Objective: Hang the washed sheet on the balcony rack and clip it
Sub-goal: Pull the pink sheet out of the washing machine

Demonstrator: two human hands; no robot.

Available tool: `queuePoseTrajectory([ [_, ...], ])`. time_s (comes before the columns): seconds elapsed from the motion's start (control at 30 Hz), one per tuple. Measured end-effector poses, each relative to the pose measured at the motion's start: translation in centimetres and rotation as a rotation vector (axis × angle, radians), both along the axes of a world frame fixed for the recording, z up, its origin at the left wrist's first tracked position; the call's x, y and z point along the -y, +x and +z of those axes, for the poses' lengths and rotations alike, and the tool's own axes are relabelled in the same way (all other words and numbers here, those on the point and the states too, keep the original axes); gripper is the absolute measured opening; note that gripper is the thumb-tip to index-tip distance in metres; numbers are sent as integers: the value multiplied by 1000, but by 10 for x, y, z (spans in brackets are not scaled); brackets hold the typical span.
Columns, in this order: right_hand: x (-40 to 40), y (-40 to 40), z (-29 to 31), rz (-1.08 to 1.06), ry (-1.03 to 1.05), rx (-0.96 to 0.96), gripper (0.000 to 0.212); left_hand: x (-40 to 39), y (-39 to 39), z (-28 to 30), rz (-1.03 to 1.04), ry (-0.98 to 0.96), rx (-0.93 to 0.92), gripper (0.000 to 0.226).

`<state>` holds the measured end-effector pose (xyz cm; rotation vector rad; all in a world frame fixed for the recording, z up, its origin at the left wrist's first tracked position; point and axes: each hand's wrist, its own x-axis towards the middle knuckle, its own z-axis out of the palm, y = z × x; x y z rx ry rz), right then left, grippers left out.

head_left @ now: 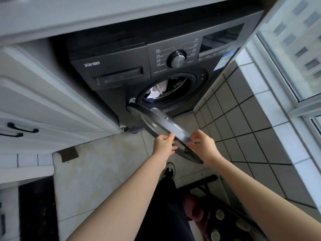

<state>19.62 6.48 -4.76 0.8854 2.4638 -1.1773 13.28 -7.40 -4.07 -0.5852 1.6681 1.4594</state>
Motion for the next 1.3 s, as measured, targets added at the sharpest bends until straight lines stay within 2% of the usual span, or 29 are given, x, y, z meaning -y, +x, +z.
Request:
queuePoseTrajectory([
  [0.2,65,30,-2,-74,-23,6,9,46,25,-7,-39,-113,-105,26],
  [0.3,95,36,-3,-66,-43,32,14,73,36,-11,-65,-151,-149,30],
  [0.4,121,38,-4,-12,-71,64,17,103,43,-18,-63,-181,-195,24],
  [0.53,165,38,-8,100,-79,131,27,142,48,-25,-72,-185,-180,14],
  [0.73,219,28,-19,165,-93,143,30,195,38,-29,-87,-199,-197,15],
  [1.0,262,6,-23,233,-138,163,31,244,22,-31,-95,-271,-306,6],
  [1.3,268,-4,-20,439,-56,145,38,267,8,-20,-43,-395,-324,7],
])
